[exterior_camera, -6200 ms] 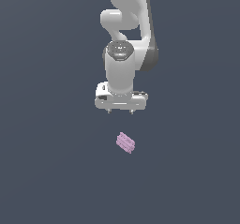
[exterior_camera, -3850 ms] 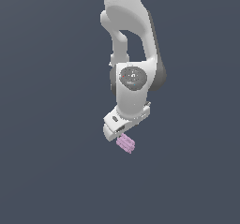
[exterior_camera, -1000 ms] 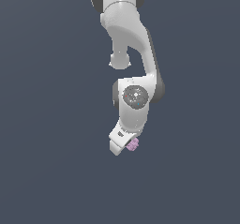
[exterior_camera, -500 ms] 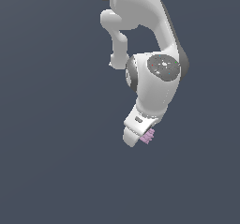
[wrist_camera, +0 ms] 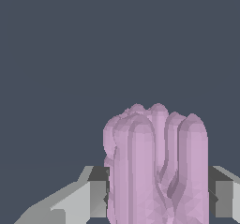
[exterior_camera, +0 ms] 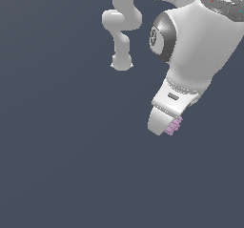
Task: Pick up the object and move it to a goal position.
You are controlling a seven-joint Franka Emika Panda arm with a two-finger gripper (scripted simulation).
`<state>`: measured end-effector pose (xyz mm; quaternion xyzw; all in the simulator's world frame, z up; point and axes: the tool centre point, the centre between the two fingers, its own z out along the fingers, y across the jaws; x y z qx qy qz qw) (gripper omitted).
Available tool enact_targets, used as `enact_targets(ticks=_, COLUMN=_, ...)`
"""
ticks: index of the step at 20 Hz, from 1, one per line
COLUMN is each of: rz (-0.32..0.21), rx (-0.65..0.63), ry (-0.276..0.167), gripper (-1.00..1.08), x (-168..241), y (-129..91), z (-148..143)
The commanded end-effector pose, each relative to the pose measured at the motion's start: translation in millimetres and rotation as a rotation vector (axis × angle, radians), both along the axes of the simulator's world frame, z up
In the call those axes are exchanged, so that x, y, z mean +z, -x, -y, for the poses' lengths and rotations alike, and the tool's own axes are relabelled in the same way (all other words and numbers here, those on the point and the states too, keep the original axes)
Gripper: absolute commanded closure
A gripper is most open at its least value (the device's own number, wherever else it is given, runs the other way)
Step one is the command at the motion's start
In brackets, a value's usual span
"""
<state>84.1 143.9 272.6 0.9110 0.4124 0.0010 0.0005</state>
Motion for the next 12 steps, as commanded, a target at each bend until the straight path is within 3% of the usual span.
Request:
enact_targets(ticks=1, rz=-0.001, rx=-0.001, ry=0.0, gripper=1.08, x=23.4, y=0.3, z=-12.6)
enact_targets(ticks=12, rz=-0.002, rx=-0.002, ry=-0.001, gripper=1.08, x=96.1, y=-2.3, z=-52.4)
